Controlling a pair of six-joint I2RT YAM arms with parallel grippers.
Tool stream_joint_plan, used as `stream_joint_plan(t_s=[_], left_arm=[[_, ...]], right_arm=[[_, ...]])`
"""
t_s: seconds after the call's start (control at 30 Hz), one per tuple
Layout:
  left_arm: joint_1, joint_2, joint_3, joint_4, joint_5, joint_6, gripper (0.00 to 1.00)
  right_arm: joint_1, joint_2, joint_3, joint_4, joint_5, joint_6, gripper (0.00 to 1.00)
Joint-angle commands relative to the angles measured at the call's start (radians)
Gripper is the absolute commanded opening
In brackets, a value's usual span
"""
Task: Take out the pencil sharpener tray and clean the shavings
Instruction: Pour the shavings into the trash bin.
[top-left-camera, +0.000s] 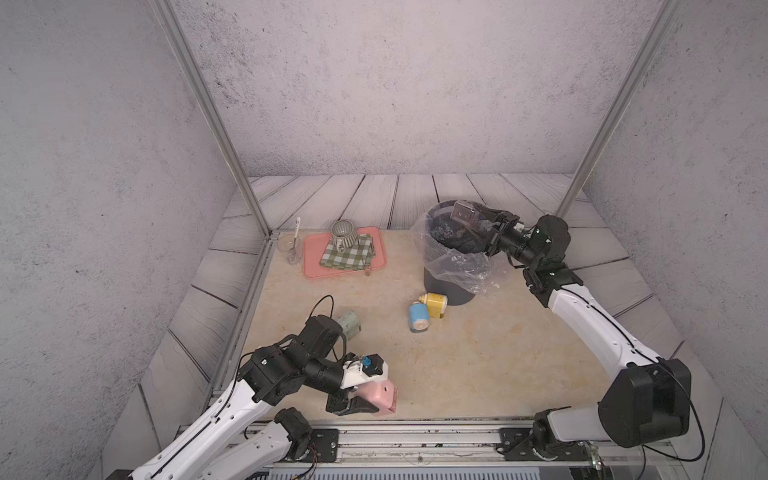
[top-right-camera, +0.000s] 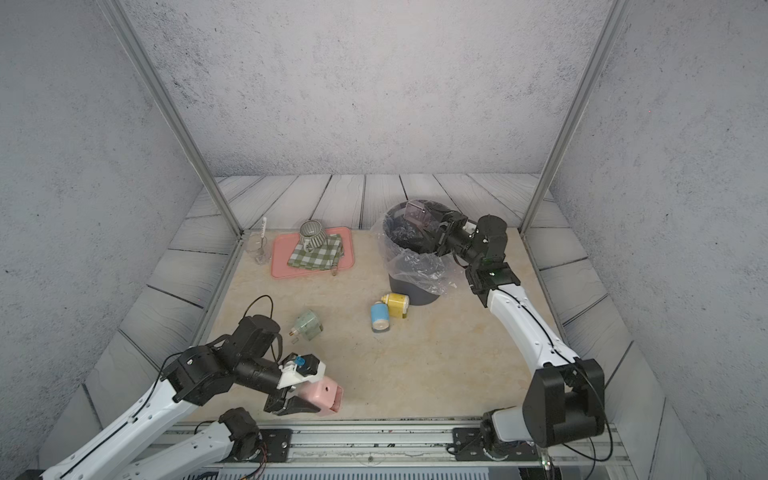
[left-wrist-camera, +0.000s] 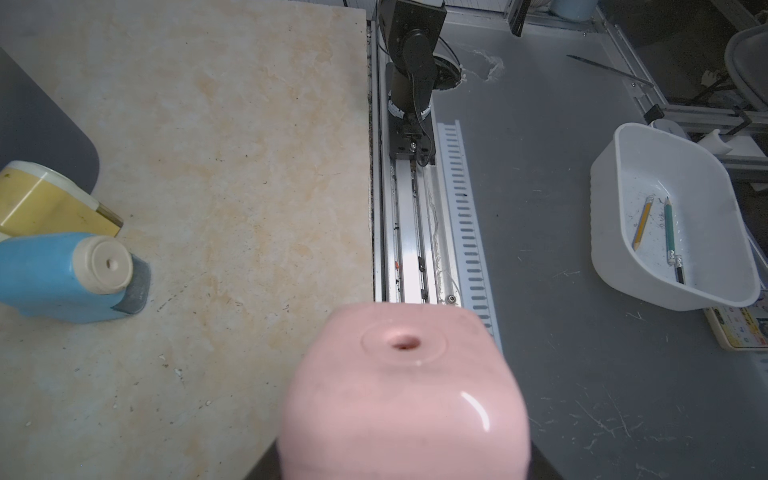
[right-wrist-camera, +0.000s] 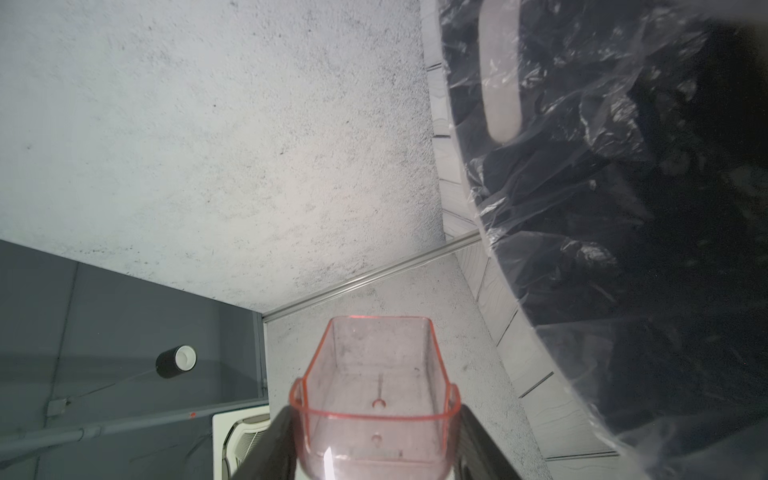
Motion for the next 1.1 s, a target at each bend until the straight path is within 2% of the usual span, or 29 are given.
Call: stream_joint_plan(t_s=[0.0, 0.03, 0.07, 0.1, 0.17, 0.2, 0.23, 0.27, 0.3, 0.33, 0.37, 0.4, 0.43, 0.47, 0.5, 0.53, 0.57, 0.6, 0.63, 0.67, 0.7, 0.77, 0.8, 0.83, 0.87, 0.9, 0.97, 1.0, 1.07], left_arm=[[-0.008, 0.001, 0.006, 0.003, 0.010, 0.011, 0.00], [-0.009, 0.006, 0.015, -0.005, 0.009, 0.015, 0.00], [-0.009, 0.006, 0.018, -0.010, 0.004, 0.017, 0.00], [-0.008, 0.004, 0.018, -0.012, -0.002, 0.017, 0.00], [-0.009, -0.006, 0.006, -0.005, -0.008, 0.013, 0.00], [-0.009, -0.006, 0.006, -0.001, -0.011, 0.017, 0.00], [-0.010, -0.002, 0.010, -0.002, -0.013, 0.020, 0.00], [-0.011, 0.000, 0.012, -0.005, -0.018, 0.022, 0.00], [-0.010, -0.001, 0.009, -0.003, -0.025, 0.023, 0.00], [-0.012, -0.005, 0.001, 0.003, -0.032, 0.023, 0.00], [-0.012, -0.011, -0.010, 0.013, -0.037, 0.023, 0.00], [-0.012, -0.011, -0.015, 0.027, -0.043, 0.026, 0.00], [-0.012, -0.007, -0.013, 0.030, -0.046, 0.033, 0.00], [-0.014, -0.002, -0.004, 0.026, -0.049, 0.040, 0.00], [-0.014, 0.002, 0.004, 0.020, -0.054, 0.042, 0.00], [-0.013, 0.001, 0.002, 0.020, -0.059, 0.041, 0.00], [-0.014, -0.004, -0.007, 0.030, -0.059, 0.038, 0.00], [-0.015, -0.004, -0.012, 0.039, -0.058, 0.038, 0.00], [-0.015, 0.000, -0.006, 0.042, -0.059, 0.041, 0.00], [-0.017, 0.004, 0.001, 0.035, -0.062, 0.047, 0.00], [-0.017, 0.002, 0.003, 0.030, -0.068, 0.047, 0.00], [-0.018, -0.011, -0.017, 0.049, -0.077, 0.035, 0.00], [-0.019, -0.015, -0.020, 0.057, -0.079, 0.035, 0.00], [-0.020, -0.015, -0.016, 0.056, -0.082, 0.035, 0.00], [-0.021, -0.017, -0.009, 0.050, -0.087, 0.037, 0.00], [-0.021, -0.023, -0.008, 0.044, -0.095, 0.037, 0.00], [-0.021, -0.042, -0.020, 0.051, -0.116, 0.031, 0.00], [-0.021, -0.050, -0.022, 0.053, -0.125, 0.032, 0.00], [-0.021, -0.062, -0.020, 0.041, -0.142, 0.040, 0.00]], right_arm=[[0.004, -0.033, 0.002, -0.042, 0.007, 0.254, 0.00], [0.008, -0.016, -0.046, 0.164, 0.020, 0.346, 0.00], [0.008, -0.011, -0.026, 0.235, 0.008, 0.350, 0.00], [0.006, -0.032, 0.017, 0.146, -0.007, 0.286, 0.00], [-0.005, -0.050, 0.087, -0.173, 0.019, 0.122, 0.00], [-0.013, -0.023, 0.034, -0.119, -0.005, 0.201, 0.00], [-0.010, 0.004, -0.038, 0.128, -0.004, 0.331, 0.00], [-0.002, 0.026, -0.034, 0.303, 0.005, 0.377, 0.00], [-0.005, 0.008, 0.011, 0.247, -0.030, 0.321, 0.00], [-0.005, -0.029, 0.056, 0.083, -0.013, 0.236, 0.00], [-0.009, -0.051, 0.108, -0.175, 0.015, 0.086, 0.00], [-0.026, -0.032, 0.081, -0.199, -0.001, 0.109, 0.00], [-0.027, -0.003, 0.000, 0.016, -0.028, 0.255, 0.00], [-0.024, 0.030, -0.049, 0.307, 0.008, 0.380, 0.00], [-0.027, 0.034, -0.001, 0.311, -0.044, 0.348, 0.00], [-0.028, 0.012, 0.054, 0.161, -0.048, 0.239, 0.00], [-0.026, -0.005, 0.108, -0.139, -0.043, 0.097, 0.00], [-0.026, 0.005, 0.102, -0.186, -0.055, 0.101, 0.00], [-0.024, 0.028, 0.012, 0.073, -0.054, 0.248, 0.00], [-0.021, 0.050, -0.024, 0.291, -0.053, 0.323, 0.00], [-0.025, 0.043, 0.012, 0.246, -0.087, 0.270, 0.00], [-0.025, -0.003, 0.102, -0.233, -0.071, -0.019, 0.00], [-0.029, 0.003, 0.088, -0.243, -0.089, -0.028, 0.00], [-0.031, 0.008, 0.036, -0.061, -0.100, 0.037, 0.00], [-0.033, 0.011, 0.016, 0.028, -0.117, 0.043, 0.00], [-0.033, 0.009, 0.050, -0.034, -0.143, -0.032, 0.00], [-0.036, -0.001, 0.181, -0.318, -0.146, -0.329, 0.00], [-0.047, 0.004, 0.228, -0.427, -0.151, -0.434, 0.00], [-0.079, 0.014, 0.291, -0.505, -0.184, -0.568, 0.00]])
